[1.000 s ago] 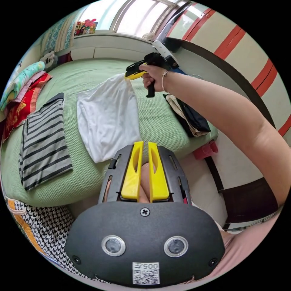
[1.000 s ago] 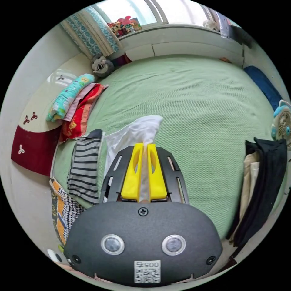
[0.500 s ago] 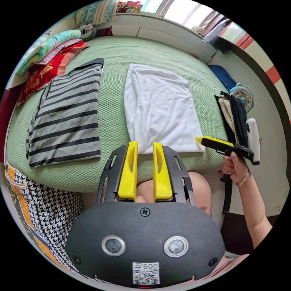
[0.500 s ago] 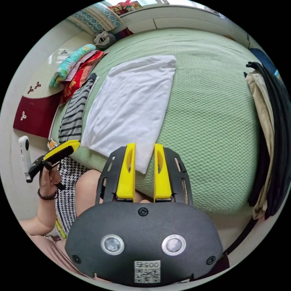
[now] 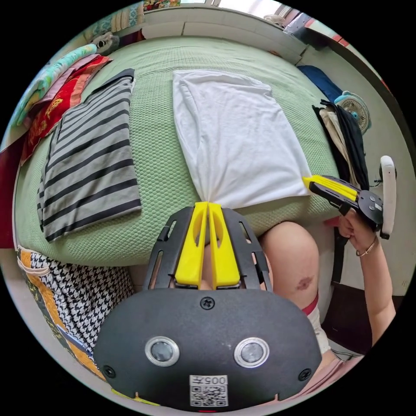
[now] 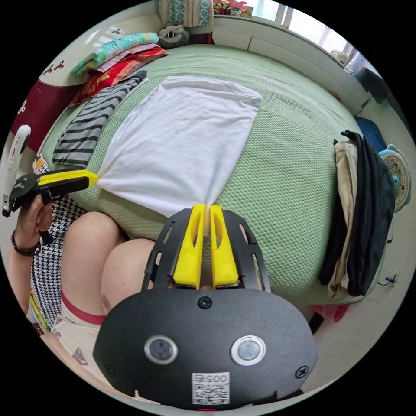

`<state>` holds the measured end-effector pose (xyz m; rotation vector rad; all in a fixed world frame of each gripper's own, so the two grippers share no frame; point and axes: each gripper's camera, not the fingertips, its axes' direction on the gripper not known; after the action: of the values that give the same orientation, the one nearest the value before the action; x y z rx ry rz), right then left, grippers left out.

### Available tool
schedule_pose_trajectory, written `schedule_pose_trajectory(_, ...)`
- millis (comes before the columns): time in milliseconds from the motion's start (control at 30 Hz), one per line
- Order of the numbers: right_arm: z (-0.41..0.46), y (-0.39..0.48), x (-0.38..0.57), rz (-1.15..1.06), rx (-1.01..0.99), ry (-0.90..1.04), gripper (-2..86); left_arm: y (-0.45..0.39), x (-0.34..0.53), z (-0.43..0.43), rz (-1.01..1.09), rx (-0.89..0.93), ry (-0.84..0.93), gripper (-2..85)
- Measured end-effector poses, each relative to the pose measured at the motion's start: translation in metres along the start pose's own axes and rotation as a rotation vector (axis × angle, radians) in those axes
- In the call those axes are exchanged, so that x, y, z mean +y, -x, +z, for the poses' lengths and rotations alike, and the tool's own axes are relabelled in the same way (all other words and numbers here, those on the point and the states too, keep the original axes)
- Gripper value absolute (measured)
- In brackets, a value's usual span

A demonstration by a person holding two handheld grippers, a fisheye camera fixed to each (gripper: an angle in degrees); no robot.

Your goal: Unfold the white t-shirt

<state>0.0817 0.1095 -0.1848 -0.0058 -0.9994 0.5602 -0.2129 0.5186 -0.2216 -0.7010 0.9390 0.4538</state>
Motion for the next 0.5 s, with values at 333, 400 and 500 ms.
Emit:
schedule_pose_trajectory(333, -0.045, 0.068, 0.022, 0.306, -0.058, -0.220, -0.5, -0.034, 0.013, -0.005, -0.094, 0.043, -0.128, -0.6)
schedule_pose_trajectory(400, -0.035, 0.085, 0.022, 0.343, -0.073, -0.209, -0.8, -0.050, 0.012, 0.010, -0.114, 0.002, -0.106, -0.7)
schedule_pose_trajectory(500, -0.024, 0.101, 0.023, 0.383, -0.041, -0.152, -0.9, -0.061, 0.009, 0.016, -0.135, -0.108, -0.083, -0.7)
